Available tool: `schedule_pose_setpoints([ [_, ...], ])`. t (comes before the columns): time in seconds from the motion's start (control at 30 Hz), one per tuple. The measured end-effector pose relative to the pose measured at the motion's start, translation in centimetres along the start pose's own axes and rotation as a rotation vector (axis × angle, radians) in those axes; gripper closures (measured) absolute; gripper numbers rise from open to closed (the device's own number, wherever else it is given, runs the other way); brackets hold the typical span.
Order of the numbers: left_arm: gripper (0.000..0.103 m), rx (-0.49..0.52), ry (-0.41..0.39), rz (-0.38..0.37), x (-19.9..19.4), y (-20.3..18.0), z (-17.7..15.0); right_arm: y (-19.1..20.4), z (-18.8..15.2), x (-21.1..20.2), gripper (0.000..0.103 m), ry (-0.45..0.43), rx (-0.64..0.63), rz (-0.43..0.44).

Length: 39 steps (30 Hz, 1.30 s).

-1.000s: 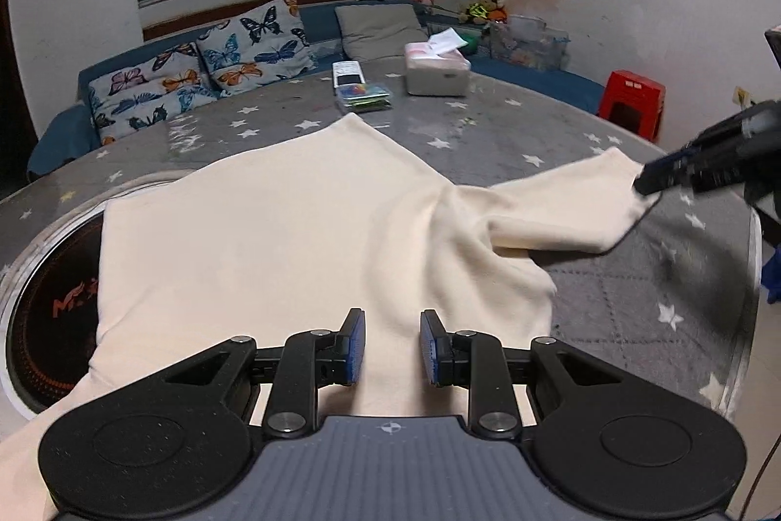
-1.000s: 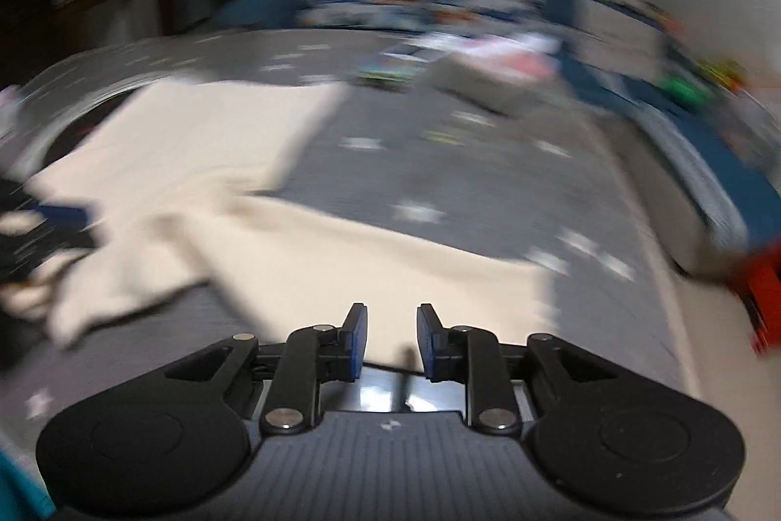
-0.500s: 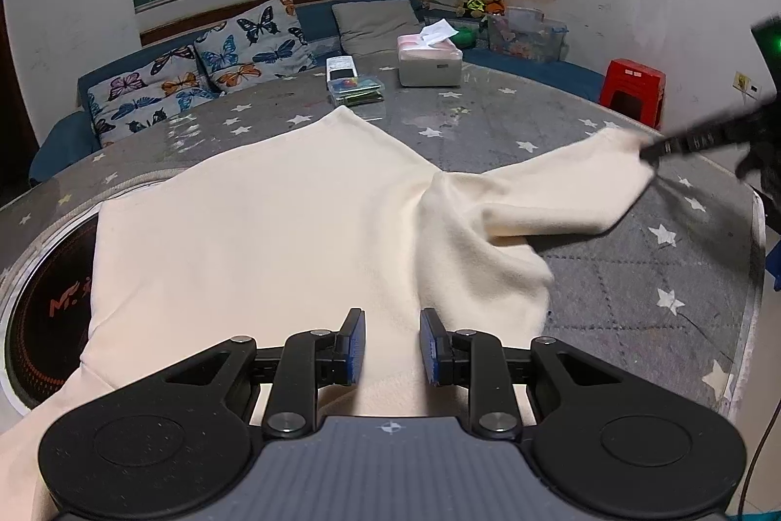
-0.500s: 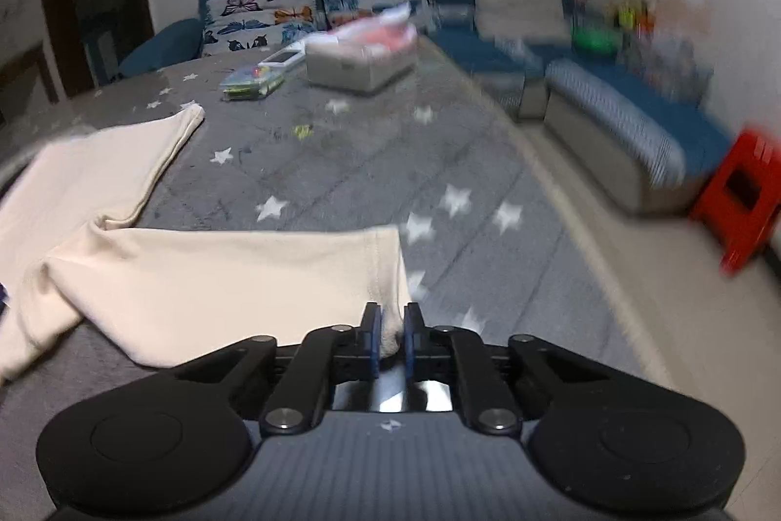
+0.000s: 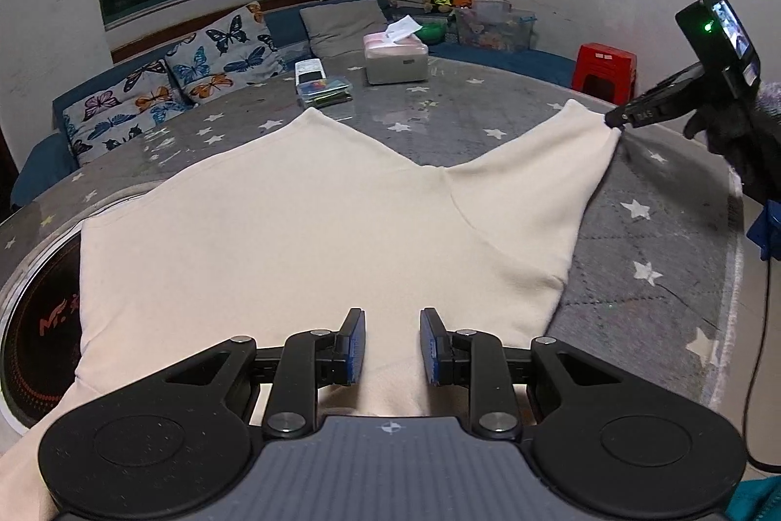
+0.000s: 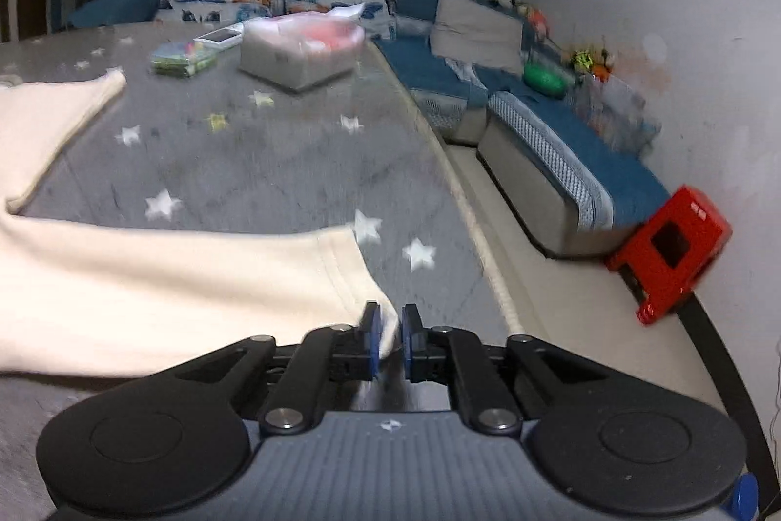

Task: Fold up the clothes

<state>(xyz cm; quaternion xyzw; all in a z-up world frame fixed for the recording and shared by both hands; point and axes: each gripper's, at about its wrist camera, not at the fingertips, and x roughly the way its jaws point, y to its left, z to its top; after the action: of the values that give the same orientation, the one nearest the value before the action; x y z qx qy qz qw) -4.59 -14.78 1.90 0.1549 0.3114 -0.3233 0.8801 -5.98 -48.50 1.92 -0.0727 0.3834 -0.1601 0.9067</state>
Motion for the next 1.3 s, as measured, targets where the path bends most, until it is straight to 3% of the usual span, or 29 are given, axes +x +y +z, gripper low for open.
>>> schedule_pose_setpoints([
  [0.17,0.069,-0.024,-0.029,-0.005,-0.8,-0.3,0.3,0.5,1.5,-2.6,0.087,-0.053,0.014,0.05],
  [0.27,0.066,-0.064,-0.039,0.01,-1.5,-0.3,0.2,3.2,2.3,-4.2,0.08,-0.087,-0.027,0.175],
  [0.33,0.064,-0.089,-0.044,0.034,-2.2,0.0,0.0,5.1,2.8,-5.2,0.07,-0.109,-0.056,0.262],
  [0.5,0.059,-0.17,-0.06,0.155,-4.9,2.3,-1.1,11.0,3.8,-7.3,0.07,-0.14,-0.155,0.461],
  [0.67,0.057,-0.315,-0.059,0.372,-8.4,6.5,-3.7,16.8,4.0,-8.9,0.069,-0.147,-0.28,0.606],
  [0.93,0.053,-0.559,-0.007,0.798,-13.4,13.7,-9.3,24.3,3.4,-12.3,0.069,-0.168,-0.478,0.792],
  [1.07,0.052,-0.701,0.028,0.864,-15.0,16.3,-11.9,27.7,2.7,-14.3,0.069,-0.188,-0.579,0.892],
  [1.3,0.053,-0.793,0.043,0.824,-15.3,17.7,-13.8,32.4,1.7,-15.2,0.07,-0.193,-0.663,0.957],
])
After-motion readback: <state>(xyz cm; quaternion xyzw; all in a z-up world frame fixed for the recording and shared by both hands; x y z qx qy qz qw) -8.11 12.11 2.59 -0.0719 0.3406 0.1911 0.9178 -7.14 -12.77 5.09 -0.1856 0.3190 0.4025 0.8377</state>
